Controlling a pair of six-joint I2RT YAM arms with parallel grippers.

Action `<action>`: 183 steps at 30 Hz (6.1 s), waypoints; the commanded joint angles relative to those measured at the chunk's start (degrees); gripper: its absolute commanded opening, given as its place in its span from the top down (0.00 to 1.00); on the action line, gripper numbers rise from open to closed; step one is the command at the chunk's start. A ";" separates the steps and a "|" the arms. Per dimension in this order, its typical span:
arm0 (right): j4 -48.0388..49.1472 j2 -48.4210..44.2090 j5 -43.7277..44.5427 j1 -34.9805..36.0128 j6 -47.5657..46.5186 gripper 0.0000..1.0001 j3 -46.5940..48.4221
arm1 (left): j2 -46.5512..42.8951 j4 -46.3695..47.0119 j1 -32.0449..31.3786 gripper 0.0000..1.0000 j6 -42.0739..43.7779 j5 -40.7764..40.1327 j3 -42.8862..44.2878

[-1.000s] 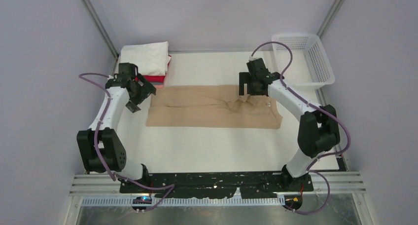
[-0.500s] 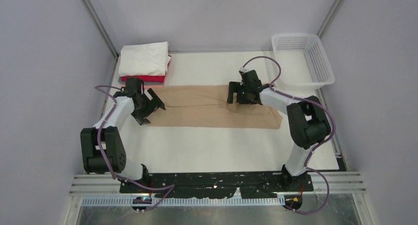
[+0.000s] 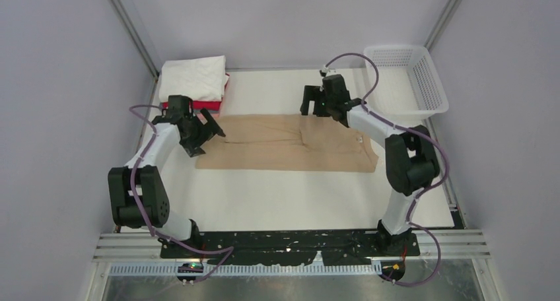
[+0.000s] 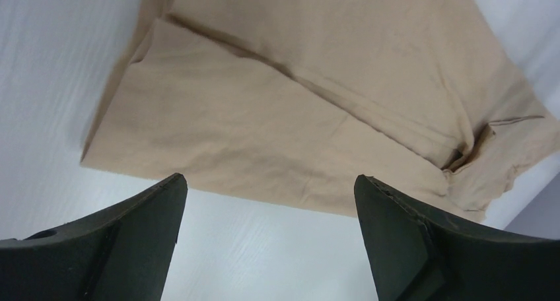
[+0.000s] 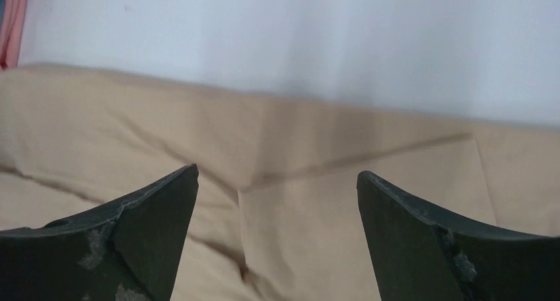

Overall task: Fold and stack the t-shirts
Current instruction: Fold the other side of the tshirt into a rectangle, then rotate the tshirt 90 degrees, then grab the bottom of the folded rectangular tshirt with both arms, then fold the folded rectangular tshirt in 1/3 of the way

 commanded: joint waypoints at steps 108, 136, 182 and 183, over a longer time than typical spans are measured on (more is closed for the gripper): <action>-18.29 -40.99 9.57 52.40 33.91 0.84 -47.58 | -40.38 1.74 -39.07 1.00 -12.56 4.44 -40.30; -10.65 -26.18 3.04 14.88 4.34 0.86 -19.56 | 3.37 5.72 -23.87 1.00 -4.03 4.87 9.31; 0.25 -26.78 -12.30 5.29 12.73 0.04 -34.88 | 7.04 3.84 -17.71 0.01 0.91 5.66 0.66; 0.75 -26.99 -12.65 5.49 13.34 0.04 -36.61 | 7.34 5.00 -17.71 0.05 0.64 6.76 -0.19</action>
